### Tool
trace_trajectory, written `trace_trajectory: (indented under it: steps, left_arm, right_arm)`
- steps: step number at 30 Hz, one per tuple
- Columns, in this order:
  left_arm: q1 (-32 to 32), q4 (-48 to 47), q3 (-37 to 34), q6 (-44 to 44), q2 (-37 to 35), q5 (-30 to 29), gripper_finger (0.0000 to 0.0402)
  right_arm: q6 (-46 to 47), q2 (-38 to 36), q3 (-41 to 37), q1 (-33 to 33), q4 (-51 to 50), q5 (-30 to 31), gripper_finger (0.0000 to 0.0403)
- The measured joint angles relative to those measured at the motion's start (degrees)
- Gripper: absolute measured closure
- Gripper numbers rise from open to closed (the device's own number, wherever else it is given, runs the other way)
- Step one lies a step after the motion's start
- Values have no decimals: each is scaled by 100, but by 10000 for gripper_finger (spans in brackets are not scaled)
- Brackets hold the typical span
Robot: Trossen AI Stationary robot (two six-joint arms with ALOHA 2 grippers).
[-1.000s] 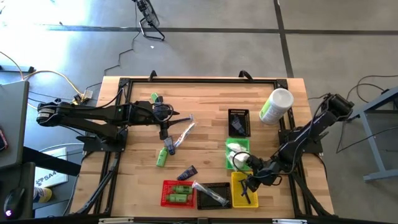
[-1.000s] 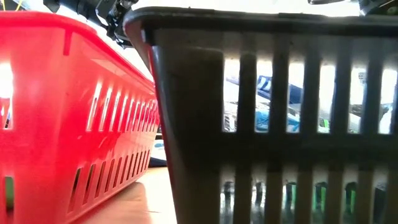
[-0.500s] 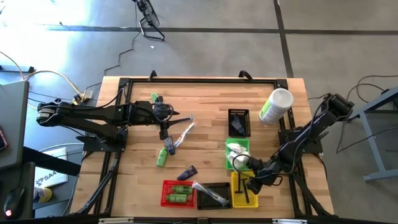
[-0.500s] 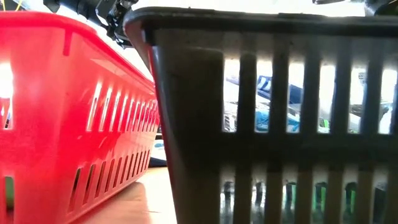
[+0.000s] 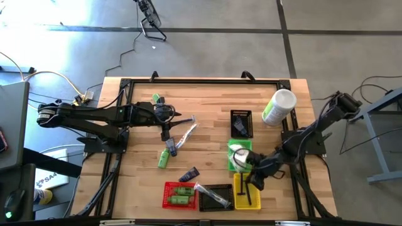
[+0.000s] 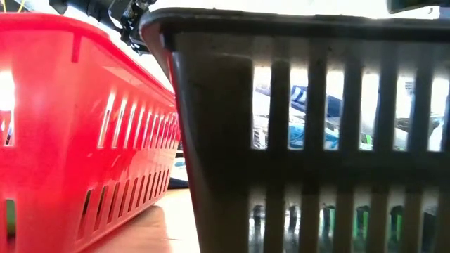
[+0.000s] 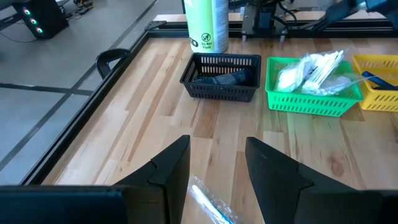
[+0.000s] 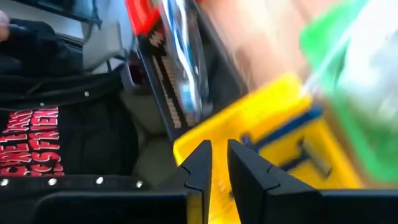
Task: Pick & Place Travel size toiletries
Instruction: Put the top blue shaving cream into the top black bin
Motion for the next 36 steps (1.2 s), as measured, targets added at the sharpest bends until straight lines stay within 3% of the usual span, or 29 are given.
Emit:
trace_trajectory:
  steps: [24, 36]
  left_arm:
    - [0, -5, 0, -2, 0, -4, 252]
    - [0, -9, 0, -2, -2, -7, 252]
  right_arm:
    - [-5506, -228, 0, -2340, 1159, -62, 376]
    - [-6983, -228, 0, -3247, 2065, -57, 375]
